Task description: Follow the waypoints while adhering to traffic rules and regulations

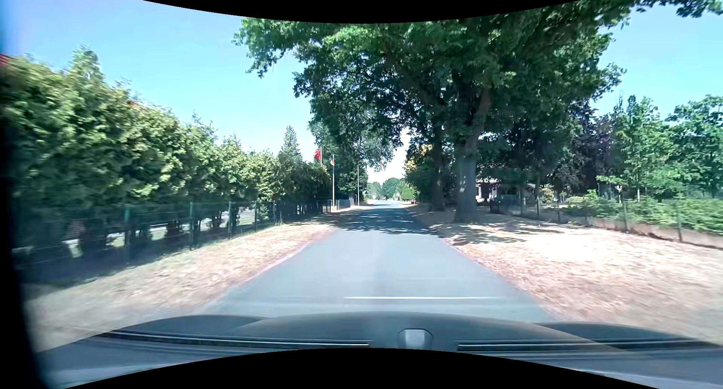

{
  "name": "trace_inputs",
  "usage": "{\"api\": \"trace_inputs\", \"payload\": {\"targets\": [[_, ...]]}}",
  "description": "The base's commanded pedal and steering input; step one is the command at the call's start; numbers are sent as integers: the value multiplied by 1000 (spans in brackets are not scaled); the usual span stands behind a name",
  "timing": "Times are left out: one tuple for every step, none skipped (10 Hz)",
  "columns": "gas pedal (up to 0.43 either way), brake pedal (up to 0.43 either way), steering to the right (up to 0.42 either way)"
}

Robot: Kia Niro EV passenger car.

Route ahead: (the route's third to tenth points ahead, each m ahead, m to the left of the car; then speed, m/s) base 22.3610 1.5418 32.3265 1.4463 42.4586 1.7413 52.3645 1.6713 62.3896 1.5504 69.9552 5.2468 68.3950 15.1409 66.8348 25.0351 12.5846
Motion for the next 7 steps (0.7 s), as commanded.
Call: {"api": "trace_inputs", "payload": {"targets": [[130,6,4],[118,6,4],[87,6,3],[28,6,4],[0,6,4],[0,6,6],[0,6,8]]}}
